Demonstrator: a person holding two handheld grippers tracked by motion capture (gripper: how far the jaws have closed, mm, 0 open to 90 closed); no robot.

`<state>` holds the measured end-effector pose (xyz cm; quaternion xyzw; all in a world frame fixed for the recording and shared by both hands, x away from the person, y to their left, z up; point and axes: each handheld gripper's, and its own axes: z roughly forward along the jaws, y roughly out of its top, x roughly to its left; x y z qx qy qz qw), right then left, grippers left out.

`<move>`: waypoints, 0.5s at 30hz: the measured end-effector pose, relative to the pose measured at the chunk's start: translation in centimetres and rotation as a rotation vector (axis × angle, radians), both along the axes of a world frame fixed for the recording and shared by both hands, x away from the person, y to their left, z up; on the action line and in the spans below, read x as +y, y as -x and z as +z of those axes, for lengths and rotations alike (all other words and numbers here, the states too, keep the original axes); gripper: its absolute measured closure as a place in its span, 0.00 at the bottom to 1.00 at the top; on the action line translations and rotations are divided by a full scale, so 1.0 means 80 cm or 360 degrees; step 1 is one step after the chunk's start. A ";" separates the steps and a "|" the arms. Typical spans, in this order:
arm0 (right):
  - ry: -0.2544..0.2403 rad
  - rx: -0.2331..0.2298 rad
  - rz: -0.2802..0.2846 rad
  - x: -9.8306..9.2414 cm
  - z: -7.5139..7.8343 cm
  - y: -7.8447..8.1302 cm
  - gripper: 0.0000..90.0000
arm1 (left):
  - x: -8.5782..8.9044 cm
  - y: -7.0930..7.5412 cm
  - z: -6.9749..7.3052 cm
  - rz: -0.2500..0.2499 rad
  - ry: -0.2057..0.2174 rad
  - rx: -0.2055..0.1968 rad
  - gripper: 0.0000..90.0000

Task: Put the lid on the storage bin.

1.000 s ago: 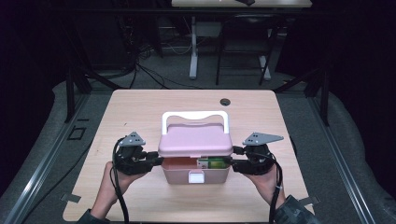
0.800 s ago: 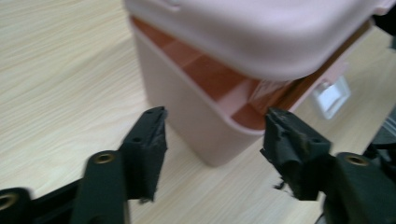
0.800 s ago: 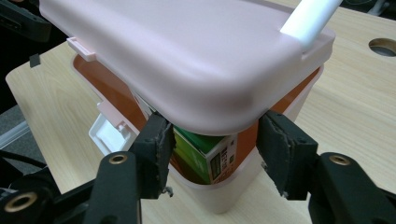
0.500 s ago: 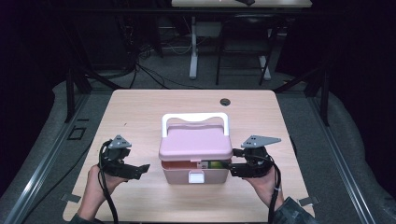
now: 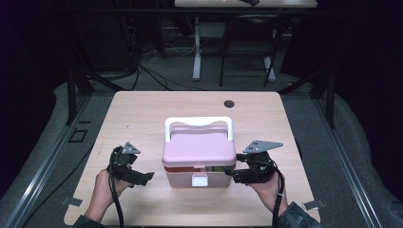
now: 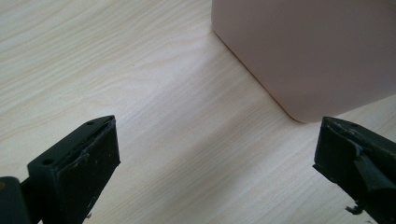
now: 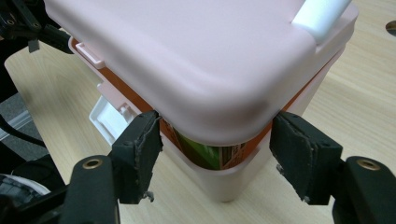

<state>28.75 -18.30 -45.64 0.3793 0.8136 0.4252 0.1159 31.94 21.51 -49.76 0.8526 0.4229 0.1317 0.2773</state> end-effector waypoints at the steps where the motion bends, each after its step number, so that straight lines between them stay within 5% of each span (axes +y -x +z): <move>1: 0.0004 0.0002 -0.0001 0.000 -0.001 0.000 0.37 | 0.000 0.000 0.000 0.0003 -0.0004 -0.0002 0.00; 15: 0.0067 0.0070 -0.0012 0.003 -0.015 0.000 0.35 | -0.002 -0.002 -0.006 -0.0016 -0.0015 0.0038 0.00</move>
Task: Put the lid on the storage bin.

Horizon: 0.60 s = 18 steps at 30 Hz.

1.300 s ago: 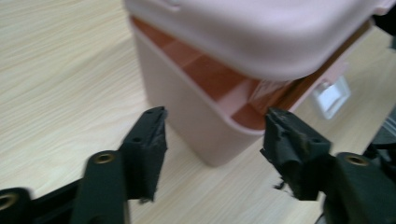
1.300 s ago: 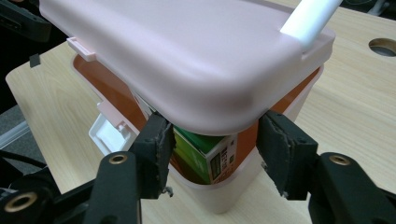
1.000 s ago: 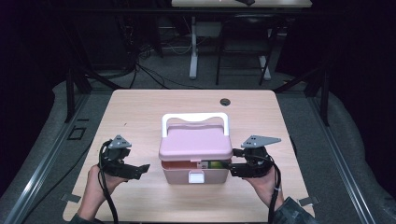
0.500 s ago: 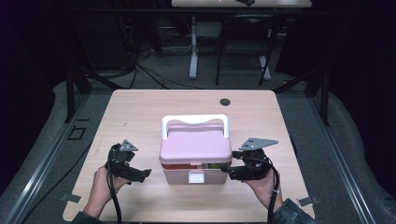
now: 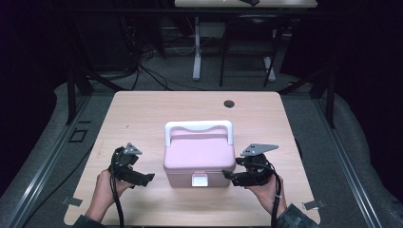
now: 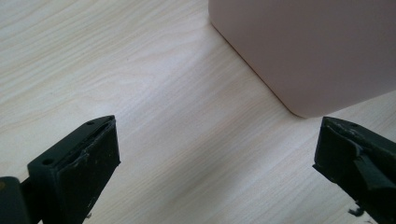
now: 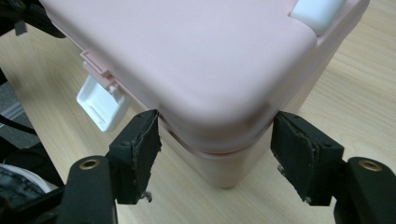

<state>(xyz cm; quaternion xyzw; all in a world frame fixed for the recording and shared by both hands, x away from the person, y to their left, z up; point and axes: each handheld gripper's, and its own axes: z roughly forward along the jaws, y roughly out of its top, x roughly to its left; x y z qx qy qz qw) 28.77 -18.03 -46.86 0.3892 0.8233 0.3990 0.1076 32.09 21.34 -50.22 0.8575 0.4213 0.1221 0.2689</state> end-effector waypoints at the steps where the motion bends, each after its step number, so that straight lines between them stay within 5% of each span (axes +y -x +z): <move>1: -0.0002 -0.0003 0.0000 0.000 -0.001 0.000 0.35 | 0.000 0.000 -0.001 -0.0002 -0.0001 -0.0003 0.00; 12: 0.0039 -0.0022 0.0006 0.003 -0.001 0.002 0.34 | 0.000 0.000 -0.002 0.0001 -0.0007 0.0002 0.00; 18: 0.0088 -0.0002 0.0038 0.002 0.000 0.005 0.20 | 0.003 -0.001 -0.001 0.0019 -0.0008 -0.0011 0.00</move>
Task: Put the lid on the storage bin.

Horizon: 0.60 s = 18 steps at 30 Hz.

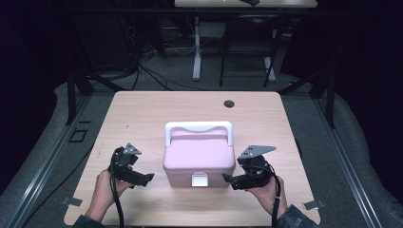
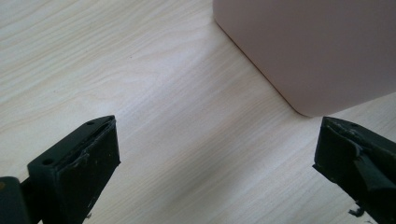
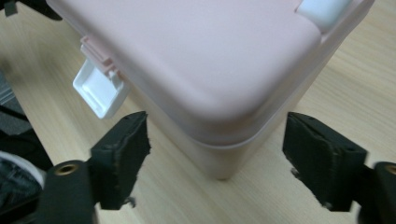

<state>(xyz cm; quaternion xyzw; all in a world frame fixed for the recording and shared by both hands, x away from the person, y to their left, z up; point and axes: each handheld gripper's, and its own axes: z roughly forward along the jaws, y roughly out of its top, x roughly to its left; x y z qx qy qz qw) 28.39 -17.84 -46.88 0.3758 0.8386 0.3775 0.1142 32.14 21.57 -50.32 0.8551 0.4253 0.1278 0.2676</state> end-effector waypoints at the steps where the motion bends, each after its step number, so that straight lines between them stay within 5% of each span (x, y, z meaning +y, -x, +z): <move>1: 0.0012 -0.0003 0.0000 -0.002 0.000 0.000 0.18 | 0.000 0.000 0.000 0.0002 0.0001 -0.0006 0.00; 10: 0.0038 0.0024 -0.0066 -0.034 -0.004 -0.003 0.09 | 0.004 -0.001 0.000 0.0026 -0.0007 -0.0029 0.00; 18: 0.0112 0.0037 -0.0236 -0.082 -0.018 -0.008 0.03 | 0.009 -0.006 -0.006 0.0047 -0.0055 -0.0028 0.00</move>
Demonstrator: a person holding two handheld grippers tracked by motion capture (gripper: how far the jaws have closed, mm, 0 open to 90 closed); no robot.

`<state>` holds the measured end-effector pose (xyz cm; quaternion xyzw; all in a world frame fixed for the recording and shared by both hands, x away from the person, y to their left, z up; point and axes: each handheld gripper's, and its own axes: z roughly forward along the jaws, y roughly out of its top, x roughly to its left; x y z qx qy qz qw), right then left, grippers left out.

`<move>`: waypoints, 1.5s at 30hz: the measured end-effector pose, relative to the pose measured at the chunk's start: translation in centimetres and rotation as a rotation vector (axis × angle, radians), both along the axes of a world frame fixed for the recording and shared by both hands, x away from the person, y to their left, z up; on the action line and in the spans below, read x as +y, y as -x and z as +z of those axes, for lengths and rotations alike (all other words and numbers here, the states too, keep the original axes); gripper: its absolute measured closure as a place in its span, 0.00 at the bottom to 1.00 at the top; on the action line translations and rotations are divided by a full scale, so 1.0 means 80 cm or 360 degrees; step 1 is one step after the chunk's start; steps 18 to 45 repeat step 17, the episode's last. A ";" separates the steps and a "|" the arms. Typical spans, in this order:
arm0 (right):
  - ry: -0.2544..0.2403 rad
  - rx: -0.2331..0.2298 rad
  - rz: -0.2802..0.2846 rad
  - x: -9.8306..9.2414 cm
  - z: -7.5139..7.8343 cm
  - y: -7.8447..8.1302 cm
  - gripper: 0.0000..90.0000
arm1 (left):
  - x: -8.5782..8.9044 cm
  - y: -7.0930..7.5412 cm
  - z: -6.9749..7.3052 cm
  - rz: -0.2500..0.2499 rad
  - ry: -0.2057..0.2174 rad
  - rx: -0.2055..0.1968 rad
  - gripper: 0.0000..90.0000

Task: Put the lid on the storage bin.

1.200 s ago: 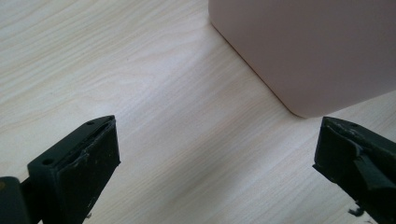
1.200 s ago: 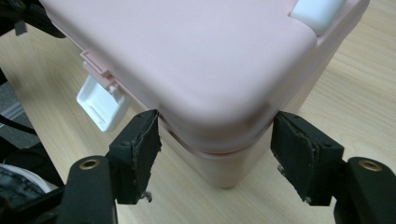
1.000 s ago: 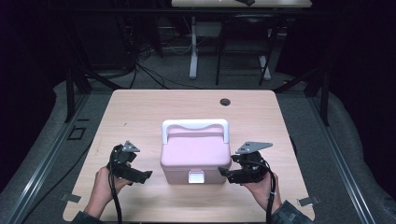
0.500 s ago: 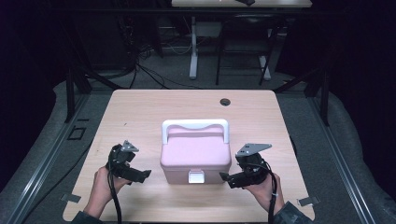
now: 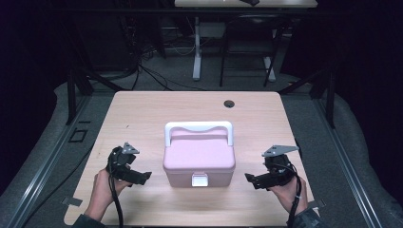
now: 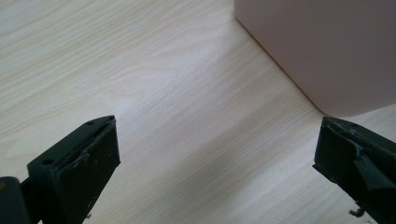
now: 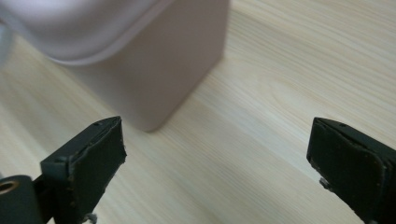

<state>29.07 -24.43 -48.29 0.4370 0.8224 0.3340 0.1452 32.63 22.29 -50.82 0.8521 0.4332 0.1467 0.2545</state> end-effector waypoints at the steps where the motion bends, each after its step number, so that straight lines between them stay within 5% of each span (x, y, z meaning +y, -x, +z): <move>1: -0.0003 0.0017 -0.0016 -0.007 -0.002 -0.002 0.03 | 0.001 -0.001 -0.001 0.0007 0.0002 0.0003 0.00; 9: -0.0002 0.0127 -0.0119 -0.032 -0.026 -0.019 0.01 | 0.003 -0.007 -0.008 0.0017 0.0004 0.0024 0.00; 17: 0.0031 0.0164 -0.0131 -0.039 -0.036 -0.027 0.00 | 0.005 -0.011 -0.013 0.0013 0.0006 0.0044 0.00; 45: 0.0031 0.0164 -0.0131 -0.039 -0.036 -0.027 0.00 | 0.005 -0.011 -0.013 0.0013 0.0006 0.0044 0.00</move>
